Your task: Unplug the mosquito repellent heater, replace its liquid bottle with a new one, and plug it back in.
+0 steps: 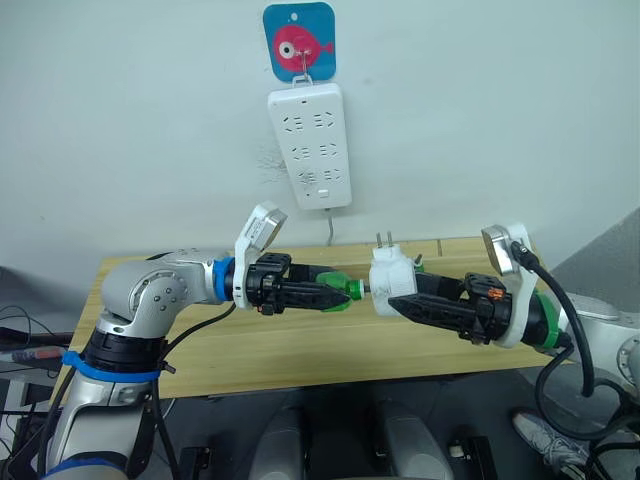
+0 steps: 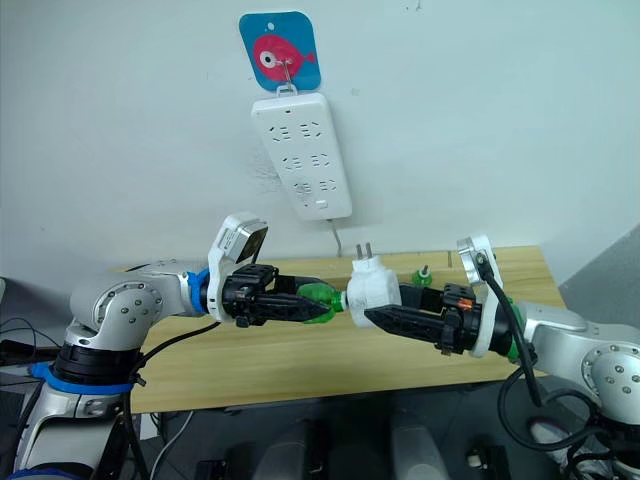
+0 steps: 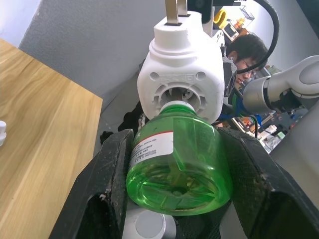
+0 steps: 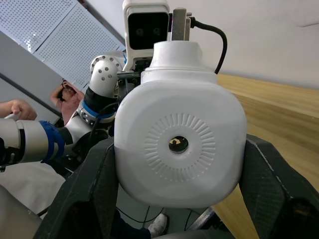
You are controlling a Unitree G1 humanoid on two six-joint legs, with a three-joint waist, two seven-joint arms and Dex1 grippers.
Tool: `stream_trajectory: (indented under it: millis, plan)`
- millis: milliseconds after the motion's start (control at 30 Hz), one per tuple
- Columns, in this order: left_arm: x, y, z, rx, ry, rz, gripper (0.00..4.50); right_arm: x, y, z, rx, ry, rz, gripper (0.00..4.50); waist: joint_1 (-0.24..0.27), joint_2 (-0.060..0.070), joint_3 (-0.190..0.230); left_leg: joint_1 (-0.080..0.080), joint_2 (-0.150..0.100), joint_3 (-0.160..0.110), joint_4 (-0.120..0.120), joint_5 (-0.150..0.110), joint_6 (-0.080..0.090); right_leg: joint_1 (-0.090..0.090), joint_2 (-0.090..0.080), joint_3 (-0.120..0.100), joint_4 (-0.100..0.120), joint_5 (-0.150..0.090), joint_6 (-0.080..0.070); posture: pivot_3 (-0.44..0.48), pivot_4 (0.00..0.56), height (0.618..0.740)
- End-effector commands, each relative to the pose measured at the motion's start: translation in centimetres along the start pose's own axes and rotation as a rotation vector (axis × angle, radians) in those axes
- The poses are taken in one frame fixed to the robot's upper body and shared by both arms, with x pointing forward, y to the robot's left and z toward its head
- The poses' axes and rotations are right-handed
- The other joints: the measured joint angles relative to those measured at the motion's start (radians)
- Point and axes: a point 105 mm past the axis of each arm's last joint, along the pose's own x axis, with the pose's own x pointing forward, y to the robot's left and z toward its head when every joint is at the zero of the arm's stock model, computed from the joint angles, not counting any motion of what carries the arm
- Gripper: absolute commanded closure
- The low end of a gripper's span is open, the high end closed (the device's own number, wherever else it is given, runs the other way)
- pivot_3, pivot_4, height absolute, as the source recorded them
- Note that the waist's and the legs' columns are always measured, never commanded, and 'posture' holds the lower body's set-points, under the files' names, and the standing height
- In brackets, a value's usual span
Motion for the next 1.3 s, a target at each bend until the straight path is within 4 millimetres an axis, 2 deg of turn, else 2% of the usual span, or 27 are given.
stream_trajectory:
  millis: [33, 300, 633, 833, 967, 1000, 1300]
  plan:
    - [0.6, -1.3, 0.7, 0.066, 0.005, -0.064, 2.16, 0.0, 0.5, -0.1, -0.017, 0.006, 0.018, 1.54, 0.0, 0.0, 0.0, 0.0, 0.0, 0.0, 0.0, 0.0, 0.0, 0.0, 0.0, 0.0, 0.0, 0.0, 0.0, -0.191, 0.213, 0.74]
    - [1.3, -0.8, 0.7, 0.082, -0.009, -0.049, 2.16, 1.1, 2.1, -0.2, -0.04, 0.008, 0.081, 1.54, 0.0, 0.0, 0.0, 0.0, 0.0, 0.0, 0.0, 0.0, 0.0, 0.0, 0.0, 0.0, 0.0, 0.0, 0.0, -0.194, 0.21, 0.74]
    - [1.9, -0.8, -0.1, 0.129, 0.038, -0.065, 2.16, 1.9, 2.7, -0.5, -0.041, 0.029, 0.112, 1.54, 0.0, 0.0, 0.0, 0.0, 0.0, 0.0, 0.0, 0.0, 0.0, 0.0, 0.0, 0.0, 0.0, 0.0, 0.0, -0.196, 0.204, 0.74]
    - [2.5, -0.4, 0.5, 0.157, -0.001, -0.054, 2.16, 2.5, 3.0, -1.1, 0.02, 0.074, 0.138, 1.54, 0.0, 0.0, 0.0, 0.0, 0.0, 0.0, 0.0, 0.0, 0.0, 0.0, 0.0, 0.0, 0.0, 0.0, 0.0, -0.195, 0.205, 0.74]
    - [2.7, -0.2, 0.7, 0.159, -0.02, -0.045, 2.16, 2.4, 2.7, -1.2, 0.039, 0.087, 0.113, 0.14, 0.0, 0.0, -0.001, 0.0, 0.0, 0.0, 0.0, 0.0, 0.0, 0.0, 0.0, 0.0, 0.0, 0.0, 0.0, -0.195, 0.205, 0.74]
    - [2.7, -0.1, 0.7, 0.157, -0.024, -0.044, 2.16, 2.3, 2.7, -1.2, 0.04, 0.091, 0.11, 0.0, 0.0, 0.0, -0.001, 0.0, 0.0, 0.0, 0.001, 0.0, 0.0, 0.0, 0.0, 0.0, 0.0, 0.0, 0.0, -0.195, 0.205, 0.74]
    - [2.8, 0.3, 1.8, 0.128, -0.096, -0.016, 2.16, 1.5, 2.5, -1.9, -0.032, 0.166, 0.063, 0.0, 0.0, 0.0, -0.001, 0.0, 0.0, 0.0, 0.001, 0.0, 0.0, 0.0, 0.0, 0.0, 0.001, 0.0, 0.0, -0.198, 0.211, 0.74]
